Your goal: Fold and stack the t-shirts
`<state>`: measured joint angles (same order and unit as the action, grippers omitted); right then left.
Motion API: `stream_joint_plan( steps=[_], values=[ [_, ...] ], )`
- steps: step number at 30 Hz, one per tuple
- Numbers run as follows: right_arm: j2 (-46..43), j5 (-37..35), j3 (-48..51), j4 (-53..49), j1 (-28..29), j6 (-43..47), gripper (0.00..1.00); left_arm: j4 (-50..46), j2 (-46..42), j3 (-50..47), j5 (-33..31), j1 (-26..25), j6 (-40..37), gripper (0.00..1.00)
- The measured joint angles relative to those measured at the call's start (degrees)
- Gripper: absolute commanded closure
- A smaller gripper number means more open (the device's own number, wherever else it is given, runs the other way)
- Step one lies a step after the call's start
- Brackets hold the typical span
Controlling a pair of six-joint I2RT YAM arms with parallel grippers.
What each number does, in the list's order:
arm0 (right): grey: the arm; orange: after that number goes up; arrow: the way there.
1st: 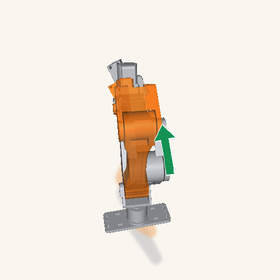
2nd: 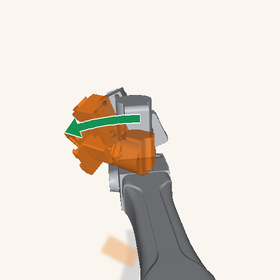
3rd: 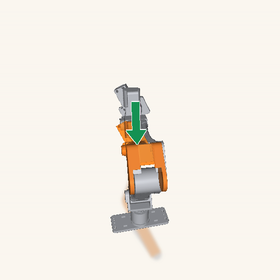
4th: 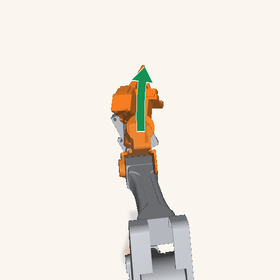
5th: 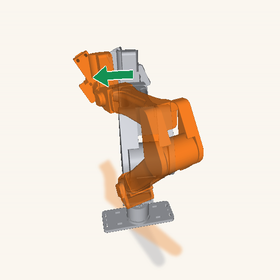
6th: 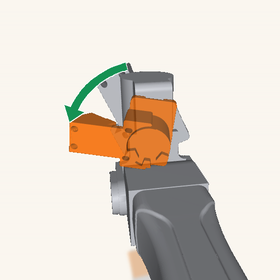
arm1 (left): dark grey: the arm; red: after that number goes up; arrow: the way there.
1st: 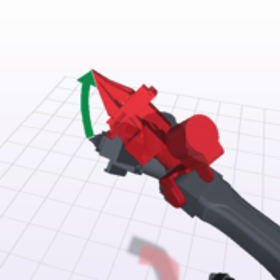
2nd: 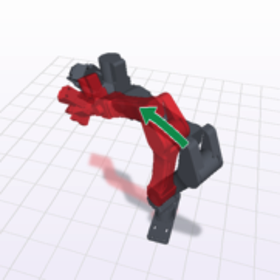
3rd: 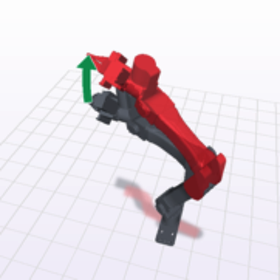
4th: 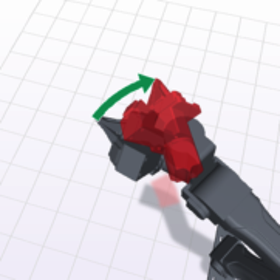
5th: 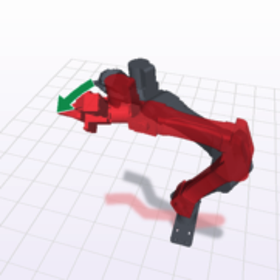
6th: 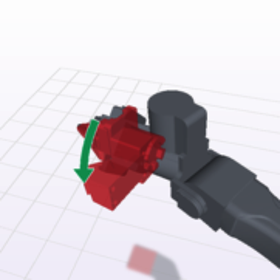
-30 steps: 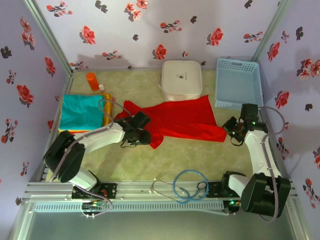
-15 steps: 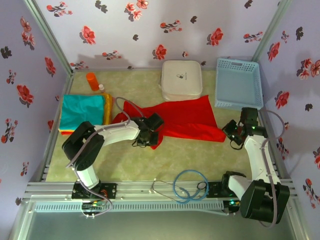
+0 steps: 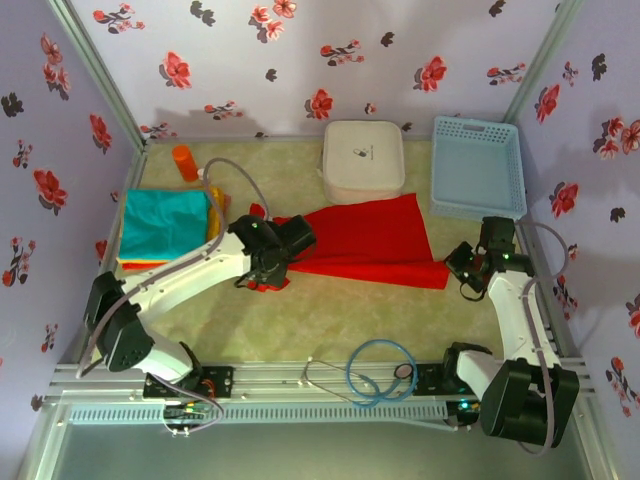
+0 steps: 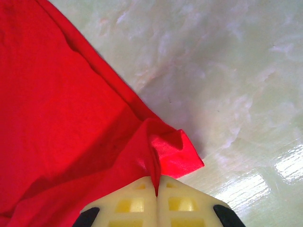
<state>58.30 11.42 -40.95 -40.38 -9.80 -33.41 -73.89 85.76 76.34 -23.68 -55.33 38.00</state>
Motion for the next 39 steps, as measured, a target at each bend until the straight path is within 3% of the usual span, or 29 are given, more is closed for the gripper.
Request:
stream_joint_plan(
  steps=[7,14,15,18,22,26,29,34,39],
  values=[
    [0.0,-0.74,-0.04,-0.22,-0.02,0.44,1.0,-8.11,6.45,9.51,-3.48,-5.25,-4.02,0.88],
    [1.16,-1.38,-0.7,-0.57,-0.02,0.48,1.0,-10.69,24.94,21.84,-4.42,-15.52,-8.26,0.82],
    [1.25,-1.4,-0.85,-0.59,-0.02,0.46,1.0,-10.82,28.17,23.56,-4.42,-16.96,-8.57,0.79],
    [1.33,-1.4,-1.29,-0.61,-0.02,0.46,1.0,-10.8,37.38,27.78,-4.39,-20.48,-9.46,0.57],
    [1.33,-1.42,-1.92,-1.01,-0.02,0.48,1.0,-10.84,41.03,28.68,-4.37,-22.53,-9.33,0.38],
    [1.33,-1.62,-2.19,-1.53,-0.02,0.92,1.0,-8.55,35.23,25.29,-3.91,-21.94,-9.16,0.38],
    [1.33,-1.62,-2.21,-1.53,-0.02,0.92,1.0,-5.07,25.18,18.38,-1.77,-20.7,-8.09,0.41],
    [1.31,-1.62,-2.14,-1.49,-0.02,0.92,1.0,2.91,7.96,1.84,4.55,-15.54,-5.35,0.46],
    [1.09,-1.38,-1.73,-1.44,-0.02,0.9,1.0,12.9,-0.24,-15.32,11.17,-10.95,-1.64,0.44]
  ],
)
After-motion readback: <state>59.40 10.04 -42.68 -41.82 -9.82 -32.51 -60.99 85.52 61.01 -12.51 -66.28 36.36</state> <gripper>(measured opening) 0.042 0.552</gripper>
